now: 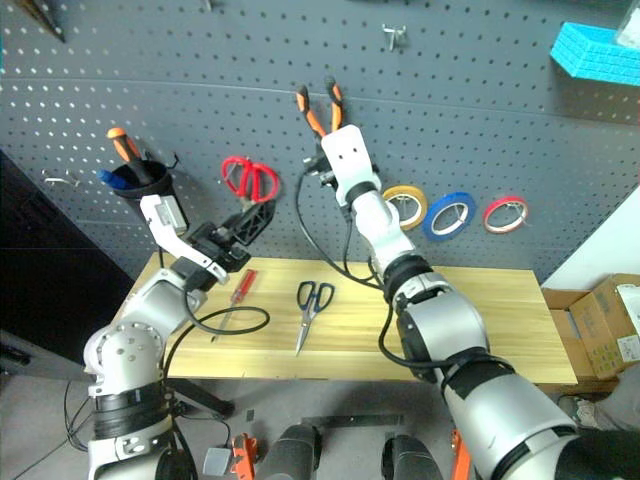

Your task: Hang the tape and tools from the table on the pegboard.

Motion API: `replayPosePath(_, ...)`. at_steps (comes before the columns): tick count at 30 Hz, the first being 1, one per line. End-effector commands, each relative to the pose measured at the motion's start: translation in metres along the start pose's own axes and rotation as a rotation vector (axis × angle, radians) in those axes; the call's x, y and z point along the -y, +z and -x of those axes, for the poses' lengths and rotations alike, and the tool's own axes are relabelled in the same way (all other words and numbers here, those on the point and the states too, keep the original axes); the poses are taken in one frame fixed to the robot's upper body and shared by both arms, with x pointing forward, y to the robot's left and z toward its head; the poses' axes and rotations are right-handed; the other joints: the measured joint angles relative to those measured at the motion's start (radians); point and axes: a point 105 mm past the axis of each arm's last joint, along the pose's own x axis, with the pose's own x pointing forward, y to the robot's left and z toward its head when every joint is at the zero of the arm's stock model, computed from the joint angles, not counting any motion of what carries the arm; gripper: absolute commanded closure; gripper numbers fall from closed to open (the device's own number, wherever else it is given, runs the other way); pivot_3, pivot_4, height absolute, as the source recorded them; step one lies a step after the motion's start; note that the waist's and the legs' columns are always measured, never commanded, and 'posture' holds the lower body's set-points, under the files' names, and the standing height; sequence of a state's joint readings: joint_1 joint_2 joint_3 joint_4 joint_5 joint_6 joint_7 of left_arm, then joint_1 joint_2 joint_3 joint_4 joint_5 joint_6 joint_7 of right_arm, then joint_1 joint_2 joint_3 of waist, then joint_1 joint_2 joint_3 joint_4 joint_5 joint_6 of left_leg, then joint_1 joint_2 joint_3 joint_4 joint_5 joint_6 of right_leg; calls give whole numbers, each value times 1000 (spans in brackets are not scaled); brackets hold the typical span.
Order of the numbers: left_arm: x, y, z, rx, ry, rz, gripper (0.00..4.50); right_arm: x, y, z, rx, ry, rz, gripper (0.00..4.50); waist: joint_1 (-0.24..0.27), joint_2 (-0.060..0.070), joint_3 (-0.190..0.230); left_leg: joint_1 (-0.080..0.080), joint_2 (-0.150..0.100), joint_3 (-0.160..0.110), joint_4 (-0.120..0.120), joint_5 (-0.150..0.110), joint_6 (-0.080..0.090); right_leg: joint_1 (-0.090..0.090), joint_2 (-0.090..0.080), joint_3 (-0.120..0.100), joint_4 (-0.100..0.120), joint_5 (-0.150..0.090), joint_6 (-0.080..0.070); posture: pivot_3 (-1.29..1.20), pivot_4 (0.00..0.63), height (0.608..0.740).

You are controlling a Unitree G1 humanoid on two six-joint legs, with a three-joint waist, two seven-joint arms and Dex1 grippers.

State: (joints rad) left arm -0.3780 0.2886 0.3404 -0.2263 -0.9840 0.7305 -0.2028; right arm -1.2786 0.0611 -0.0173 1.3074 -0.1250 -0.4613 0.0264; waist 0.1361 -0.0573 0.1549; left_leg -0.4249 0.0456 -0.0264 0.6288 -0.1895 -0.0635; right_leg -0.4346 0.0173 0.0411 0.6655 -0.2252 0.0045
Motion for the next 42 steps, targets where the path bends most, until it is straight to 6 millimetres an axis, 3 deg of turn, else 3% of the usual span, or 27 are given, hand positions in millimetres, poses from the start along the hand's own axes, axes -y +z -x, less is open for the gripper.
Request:
replayPosePath(1,12,13,0,43,-39,-29,0,3,-3,0,-18,-12,-42,2751,0,0,0,0,0,0,0,0,0,0,0,0,0,0,0,369,69,740)
replayPosePath(8,10,12,0,38,-35,-30,0,-12,-30,6,-168,81,-64,2751,0,0,0,0,0,0,0,0,0,0,0,0,0,0,0,357,73,740)
replayPosePath(12,10,13,-1,39,-36,-29,0,-14,-31,6,-182,103,-51,2751,-2,0,0,10,0,0,-2,0,0,10,0,0,-2,0,0,350,74,740)
replayPosePath(20,7,9,-1,24,-16,-45,0,-14,-29,5,-174,117,-49,99,-5,0,0,11,0,0,-1,0,0,12,0,0,-2,-1,0,339,80,740)
replayPosePath(27,-16,-7,2,-37,117,-155,0,-11,-37,22,-117,180,-89,42,-5,1,0,11,0,0,-1,0,0,12,0,0,-3,-1,0,309,99,740)
replayPosePath(30,-28,-16,7,-77,183,-224,0,-12,-40,42,-88,225,-112,42,-7,2,1,11,0,0,-2,0,0,12,0,0,-4,-1,0,288,110,740)
replayPosePath(36,-55,-38,24,-165,320,-310,0,-20,-38,105,-135,300,-211,42,-16,11,7,11,0,0,-1,0,1,12,0,0,-3,-4,3,225,143,740)
replayPosePath(38,-66,-52,31,-228,383,-335,0,-30,-39,128,-173,375,-268,42,-23,14,8,10,1,0,-1,0,1,11,0,0,-3,-7,-1,218,147,740)
replayPosePath(40,-80,-79,39,-352,456,-354,0,-44,-48,162,-220,517,-259,42,-31,17,10,13,1,0,-1,0,1,13,0,0,-2,-8,-1,184,166,740)
replayPosePath(42,-87,-92,44,-416,483,-355,0,-49,-52,179,-249,583,-246,42,-45,21,14,17,0,2,-1,0,1,15,0,2,-3,-9,-2,167,182,740)
